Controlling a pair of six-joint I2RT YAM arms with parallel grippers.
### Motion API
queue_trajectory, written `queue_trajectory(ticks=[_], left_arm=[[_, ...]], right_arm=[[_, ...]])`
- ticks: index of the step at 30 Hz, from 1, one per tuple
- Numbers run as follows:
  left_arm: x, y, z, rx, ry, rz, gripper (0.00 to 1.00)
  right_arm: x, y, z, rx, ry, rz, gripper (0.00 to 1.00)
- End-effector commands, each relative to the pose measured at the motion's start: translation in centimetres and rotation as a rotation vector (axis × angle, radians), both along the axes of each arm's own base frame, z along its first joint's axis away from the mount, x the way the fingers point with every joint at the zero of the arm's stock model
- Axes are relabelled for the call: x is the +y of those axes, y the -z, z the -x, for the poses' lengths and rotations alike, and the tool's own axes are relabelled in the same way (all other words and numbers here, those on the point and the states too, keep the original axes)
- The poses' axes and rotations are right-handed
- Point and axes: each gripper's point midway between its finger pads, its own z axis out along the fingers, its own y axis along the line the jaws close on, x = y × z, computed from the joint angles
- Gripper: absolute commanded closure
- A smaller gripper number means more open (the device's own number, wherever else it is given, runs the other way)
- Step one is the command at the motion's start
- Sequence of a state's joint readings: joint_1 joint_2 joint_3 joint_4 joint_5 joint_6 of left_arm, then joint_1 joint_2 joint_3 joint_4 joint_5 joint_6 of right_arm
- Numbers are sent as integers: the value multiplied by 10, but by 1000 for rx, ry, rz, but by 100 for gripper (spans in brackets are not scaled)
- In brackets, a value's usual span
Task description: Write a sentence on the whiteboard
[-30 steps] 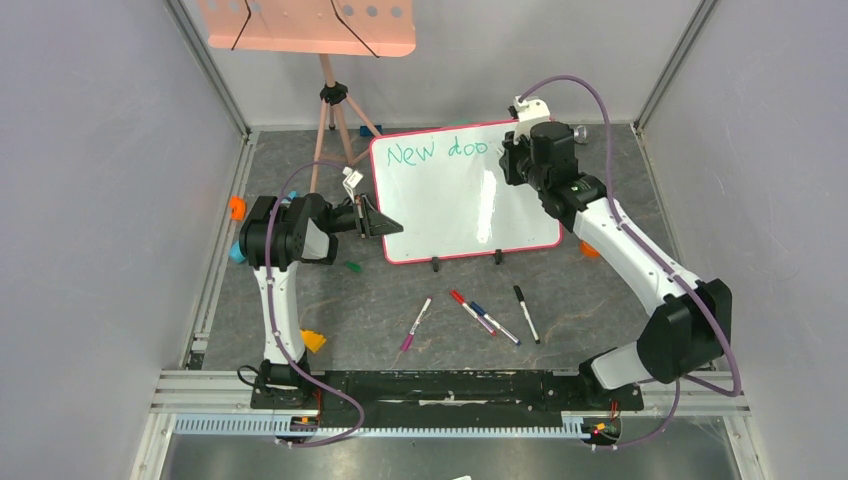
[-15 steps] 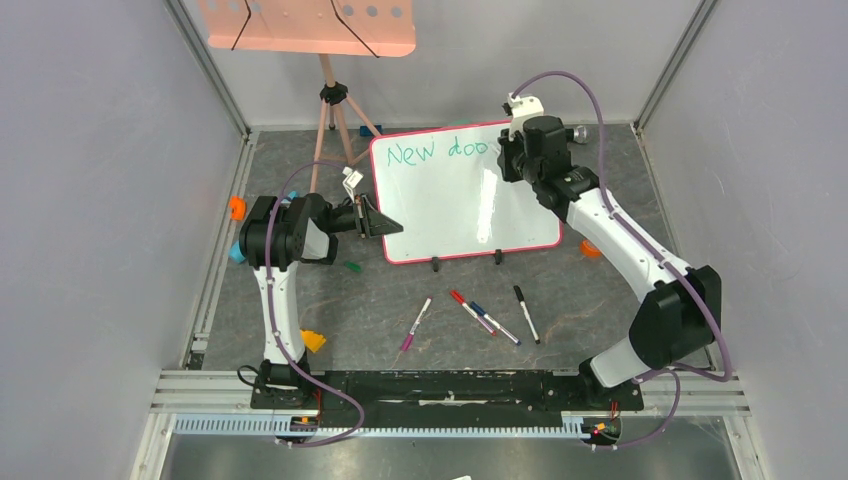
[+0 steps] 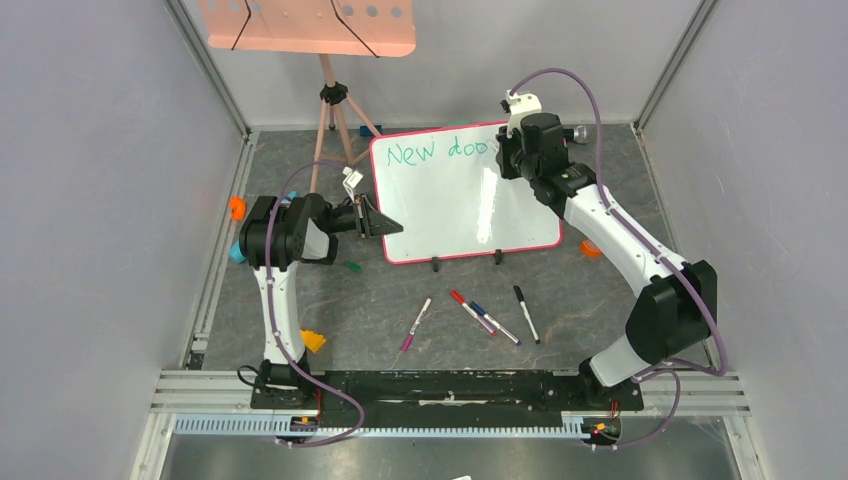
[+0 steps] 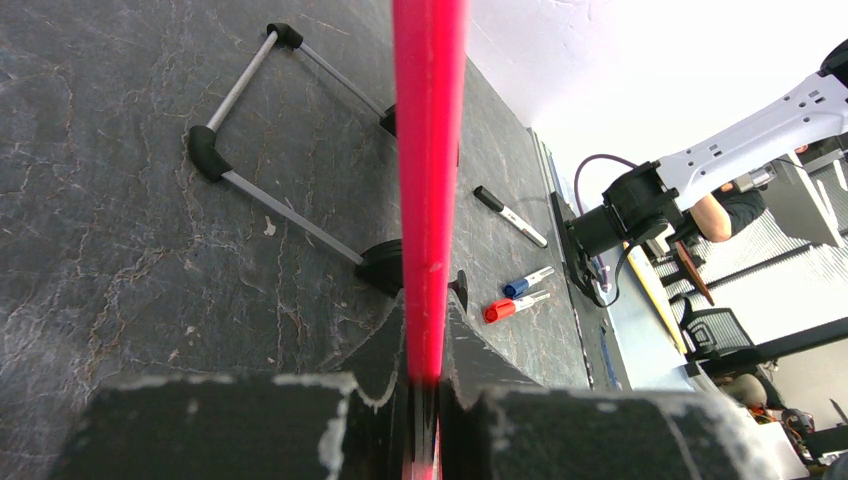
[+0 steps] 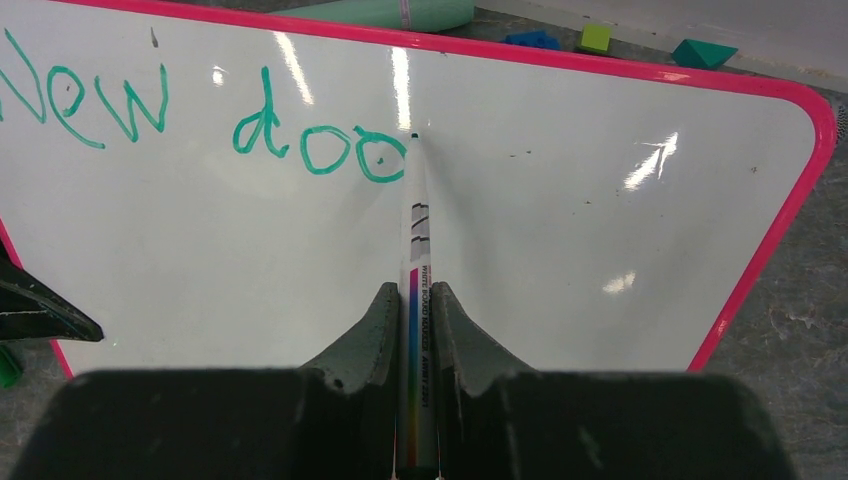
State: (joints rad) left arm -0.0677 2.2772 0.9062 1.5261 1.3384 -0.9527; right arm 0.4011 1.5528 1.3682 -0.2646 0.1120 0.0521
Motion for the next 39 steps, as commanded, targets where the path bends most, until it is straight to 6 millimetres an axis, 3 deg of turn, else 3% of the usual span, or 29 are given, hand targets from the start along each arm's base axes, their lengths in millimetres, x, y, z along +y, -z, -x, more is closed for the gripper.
queue_trajectory(ticks=[1,9,19,32,39], left_arm=[[9,14,-23,-30,-122,4,98],[9,14,-23,-29,-122,4,98],[9,14,-23,-31,-123,4,98],[9,14,-23,-30,-122,4,98],[9,14,-23,-29,-123,4,98]], right_arm=[[-5,-13,-7,-39,33,-1,100],[-15,-11,-11,-35,84,25,100],[-7,-10,-15,-25,50,11,100],[-18,-7,-19,-21,106,27,100],[-15,-4,-15,-5,78,22,100]])
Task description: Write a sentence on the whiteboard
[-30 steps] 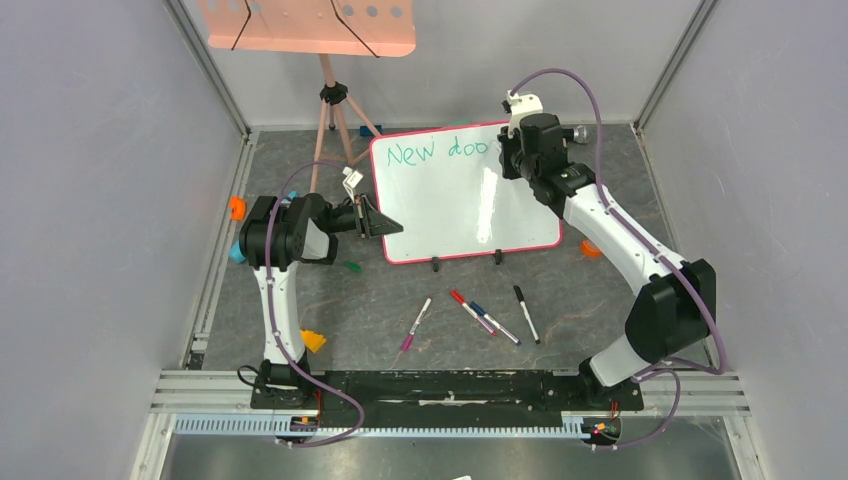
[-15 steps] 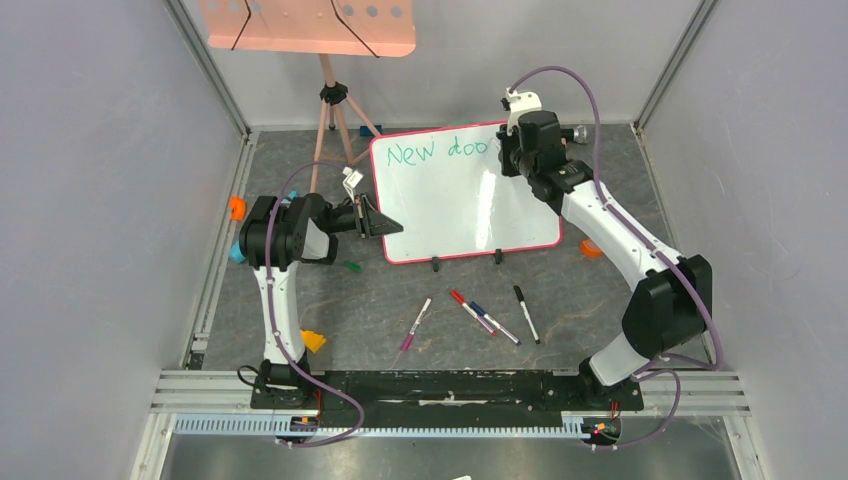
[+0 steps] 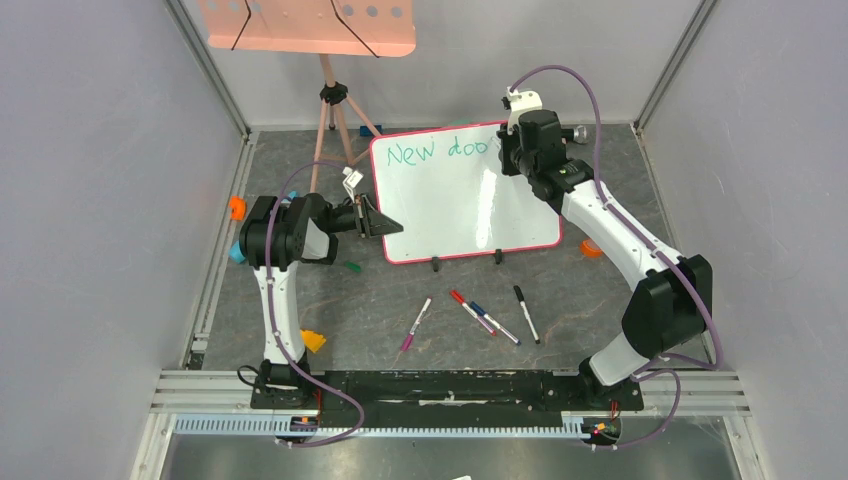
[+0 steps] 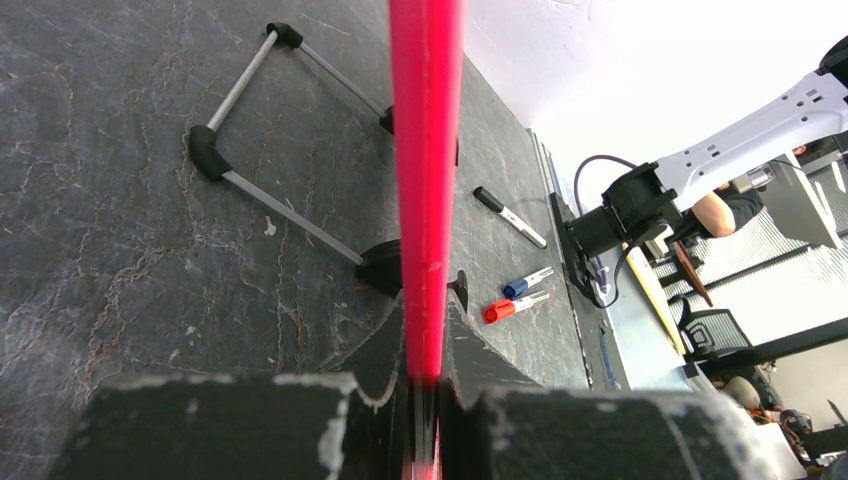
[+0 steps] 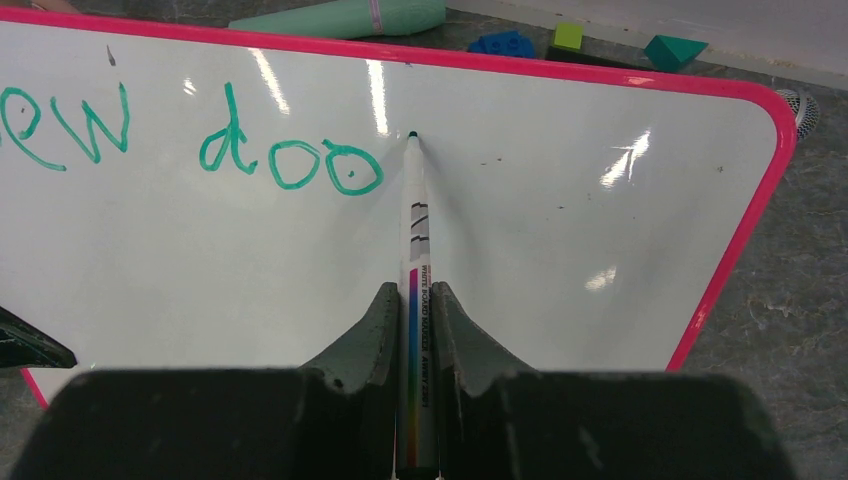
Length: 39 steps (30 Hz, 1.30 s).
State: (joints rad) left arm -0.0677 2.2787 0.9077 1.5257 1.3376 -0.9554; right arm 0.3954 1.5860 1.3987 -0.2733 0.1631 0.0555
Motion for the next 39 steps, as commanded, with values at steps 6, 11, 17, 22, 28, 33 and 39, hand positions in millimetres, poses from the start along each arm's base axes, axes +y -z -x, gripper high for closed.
queue_trajectory(ticks=[6,11,17,22,28,33,39], left_arm=[[9,14,-23,-32,-120,3,98],[9,14,-23,-32,-120,3,98],[9,13,-23,-34,-120,3,98],[9,14,-23,-32,-119,3,98],[9,14,-23,-32,-120,3,98],[9,14,-23,-33,-119,3,98],[9,14,-23,-33,-120,3,98]], right_arm=[[-9,-1,2,5,26,3,100],[-9,5,9,20,12,0,100],[-9,11,15,32,4,-5,100],[-6,13,17,40,-13,-15,100],[-6,19,20,54,-19,-10,100],[-8,19,24,54,-21,-6,100],[-9,22,25,57,-16,0,100]])
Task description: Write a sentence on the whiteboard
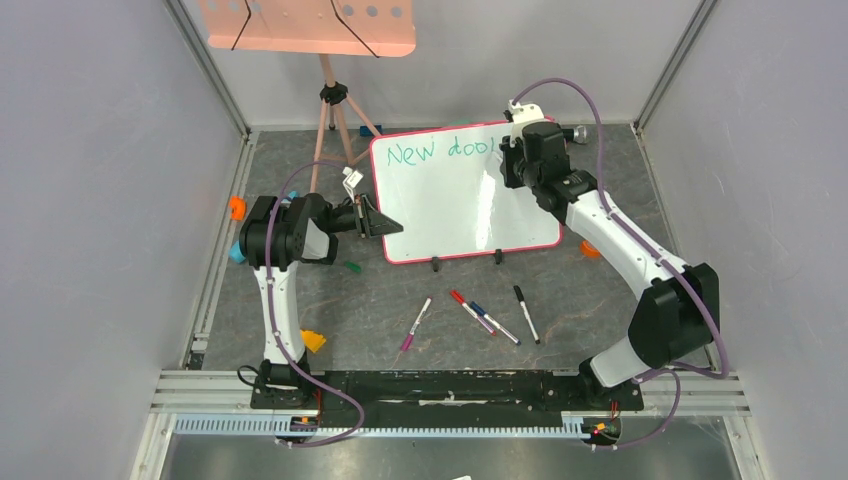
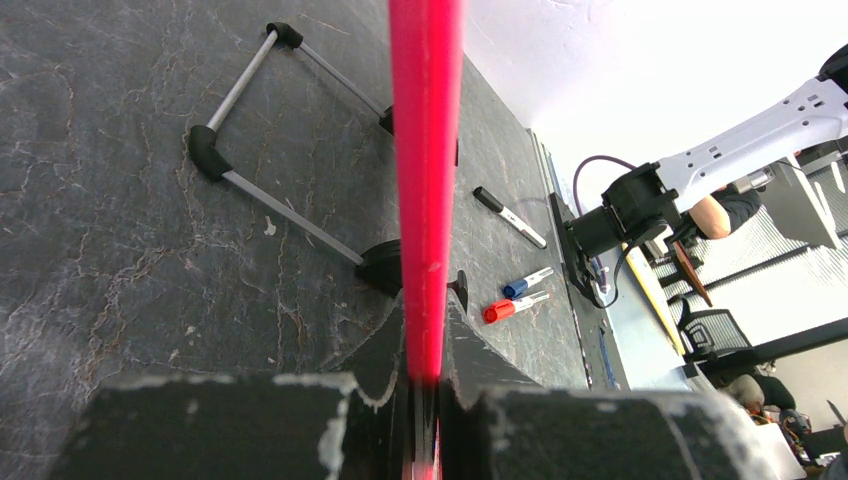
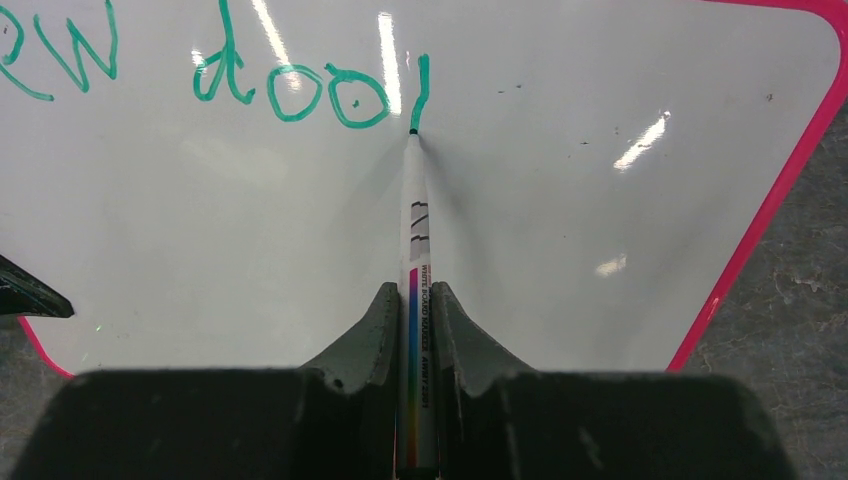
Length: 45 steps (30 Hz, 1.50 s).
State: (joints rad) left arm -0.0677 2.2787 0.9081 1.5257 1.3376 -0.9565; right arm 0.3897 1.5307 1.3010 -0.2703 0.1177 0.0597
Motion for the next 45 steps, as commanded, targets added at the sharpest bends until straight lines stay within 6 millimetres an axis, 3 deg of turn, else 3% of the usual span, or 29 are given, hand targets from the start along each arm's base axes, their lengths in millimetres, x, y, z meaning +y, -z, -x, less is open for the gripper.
queue_trajectory(ticks=[1,29,40,45], left_arm=[[9,14,-23,-33,-121,3,98],[9,14,-23,-34,-121,3,98],[9,14,-23,-32,-119,4,98],[9,14,-23,-33,-121,4,98]], right_arm=[[-7,2,4,9,20,8,100],[-16,-22,-26,-48,94,9,100],[-22,-25,-26,-55,109,5,100],[-15,-40,-21,-84,68,-32,100]])
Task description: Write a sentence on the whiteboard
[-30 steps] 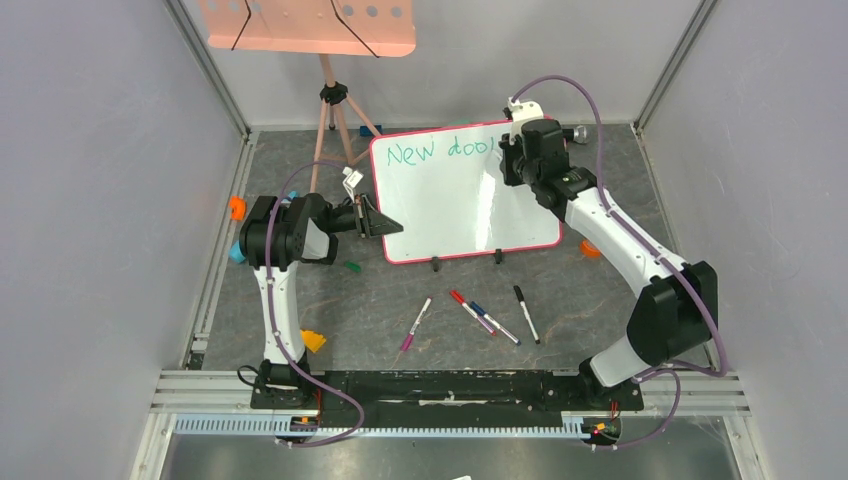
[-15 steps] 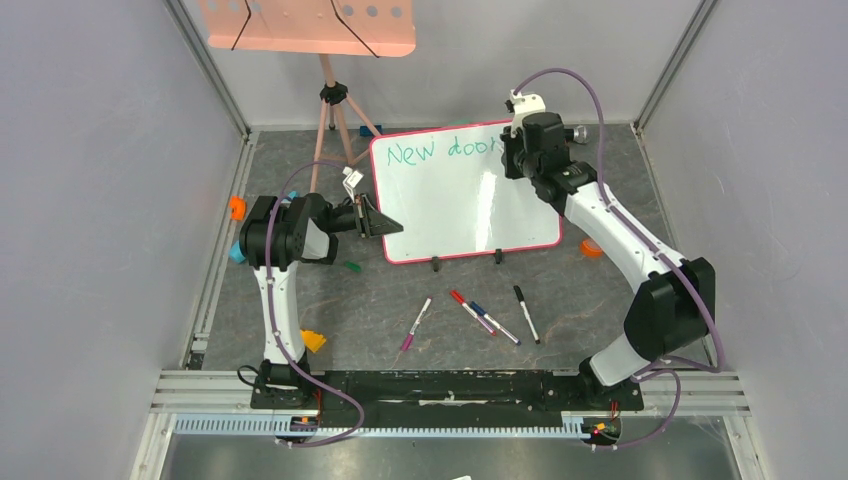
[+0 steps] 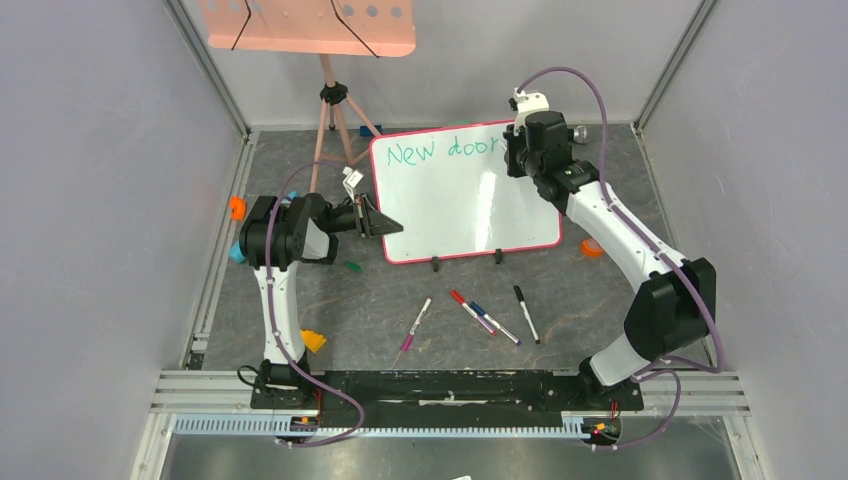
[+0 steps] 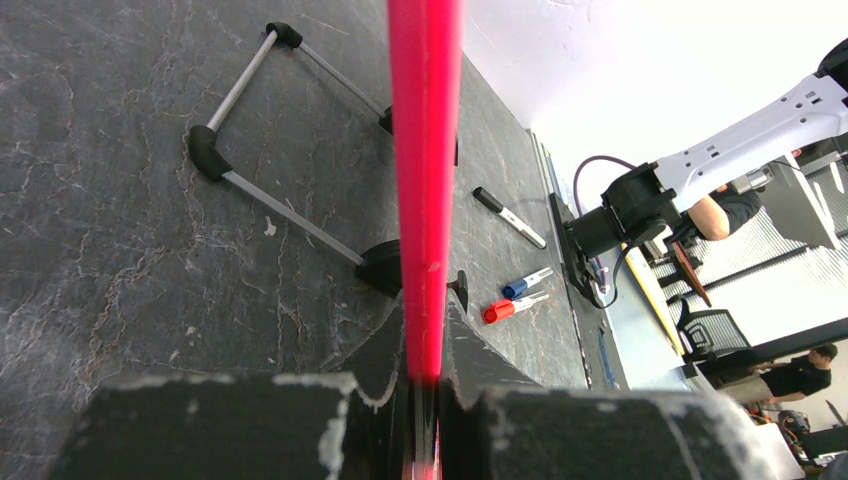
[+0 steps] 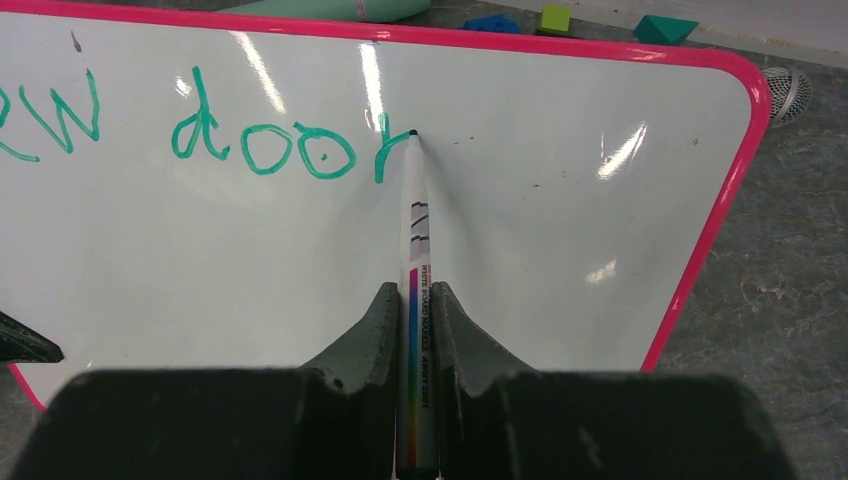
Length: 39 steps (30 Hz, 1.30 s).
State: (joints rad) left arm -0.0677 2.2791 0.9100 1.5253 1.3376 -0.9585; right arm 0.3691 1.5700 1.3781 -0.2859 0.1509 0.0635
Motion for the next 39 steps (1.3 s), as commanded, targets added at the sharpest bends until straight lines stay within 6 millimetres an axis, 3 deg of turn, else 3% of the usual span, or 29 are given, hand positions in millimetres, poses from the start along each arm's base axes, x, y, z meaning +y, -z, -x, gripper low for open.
queue_trajectory(ticks=[1,7,11,18,29,39], left_arm=[[9,14,-23,-33,-120,3,98],[9,15,-23,-32,-120,3,98],[9,14,-23,-33,-120,3,98],[9,14,-23,-34,-120,3,98],[9,14,-23,-35,-120,3,98],[9,14,-23,-34,-120,3,98]], right_arm=[[-4,-30,-2,-70,6,-45,100],[12,-61,6,-137,-96,-105,100],[0,-65,9,-154,-43,-89,100],[-20,-48,8,-112,36,-45,100],[-6,-24,-3,-45,-14,-50,100],[-6,-27,-6,-53,-5,-50,100]])
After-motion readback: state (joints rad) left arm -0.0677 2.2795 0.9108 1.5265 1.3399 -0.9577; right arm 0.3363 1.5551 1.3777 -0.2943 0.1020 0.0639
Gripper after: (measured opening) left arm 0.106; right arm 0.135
